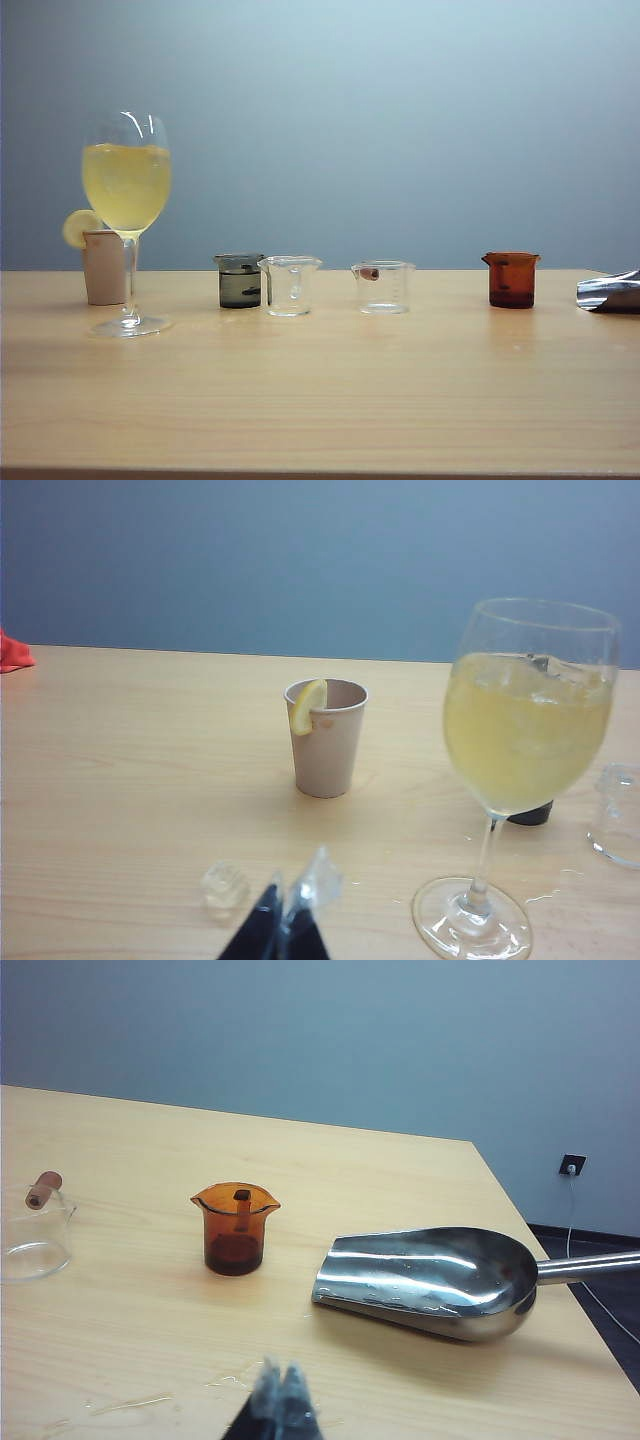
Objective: Pick up the third measuring cup from the left, pour the pineapple juice inside into the goblet, and finally put the measuring cup back in its original place.
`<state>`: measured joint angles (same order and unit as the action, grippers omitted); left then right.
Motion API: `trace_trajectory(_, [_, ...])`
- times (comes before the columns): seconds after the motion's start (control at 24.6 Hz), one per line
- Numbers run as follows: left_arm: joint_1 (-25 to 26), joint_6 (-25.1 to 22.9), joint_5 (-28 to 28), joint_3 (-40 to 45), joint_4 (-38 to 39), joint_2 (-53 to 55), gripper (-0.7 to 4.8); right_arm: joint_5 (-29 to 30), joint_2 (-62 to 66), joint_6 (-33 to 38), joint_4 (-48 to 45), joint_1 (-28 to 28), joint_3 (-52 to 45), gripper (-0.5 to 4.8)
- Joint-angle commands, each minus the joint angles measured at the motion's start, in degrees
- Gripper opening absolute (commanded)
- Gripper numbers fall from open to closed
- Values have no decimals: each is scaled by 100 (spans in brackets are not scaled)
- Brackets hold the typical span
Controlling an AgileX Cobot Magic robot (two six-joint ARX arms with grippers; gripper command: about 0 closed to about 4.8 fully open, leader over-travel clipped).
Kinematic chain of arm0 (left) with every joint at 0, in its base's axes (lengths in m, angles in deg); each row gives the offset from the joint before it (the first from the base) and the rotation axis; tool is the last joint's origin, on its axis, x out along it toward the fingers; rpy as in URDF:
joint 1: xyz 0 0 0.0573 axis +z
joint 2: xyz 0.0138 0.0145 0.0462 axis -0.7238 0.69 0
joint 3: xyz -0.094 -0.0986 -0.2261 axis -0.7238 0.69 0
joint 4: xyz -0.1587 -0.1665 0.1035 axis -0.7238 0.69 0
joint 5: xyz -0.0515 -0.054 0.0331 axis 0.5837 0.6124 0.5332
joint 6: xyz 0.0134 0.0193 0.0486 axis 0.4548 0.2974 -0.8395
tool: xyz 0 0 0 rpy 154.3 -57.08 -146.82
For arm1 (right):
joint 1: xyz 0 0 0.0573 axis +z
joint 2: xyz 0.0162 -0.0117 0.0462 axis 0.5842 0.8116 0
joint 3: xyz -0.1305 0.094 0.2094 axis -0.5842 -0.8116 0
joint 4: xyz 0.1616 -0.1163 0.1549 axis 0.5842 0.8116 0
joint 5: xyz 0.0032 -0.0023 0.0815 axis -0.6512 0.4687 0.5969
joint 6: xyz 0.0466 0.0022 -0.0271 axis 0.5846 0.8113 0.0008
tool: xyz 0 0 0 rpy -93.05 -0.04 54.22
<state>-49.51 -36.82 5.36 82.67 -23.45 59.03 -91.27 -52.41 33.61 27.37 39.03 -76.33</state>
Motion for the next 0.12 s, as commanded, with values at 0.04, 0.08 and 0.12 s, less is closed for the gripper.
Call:
trace_trajectory(0.04, [4,-2,7,-13,-63,0,14,-2,4,11,-74,-4,-22,0])
trace_trajectory(0.08, [4,-4,7,-13,-63,0,14,-2,4,11,-74,-4,-22,0])
trace_trajectory(0.12, [4,-2,4,-13,-63,0,14,-2,4,11,-74,-4,-22,0])
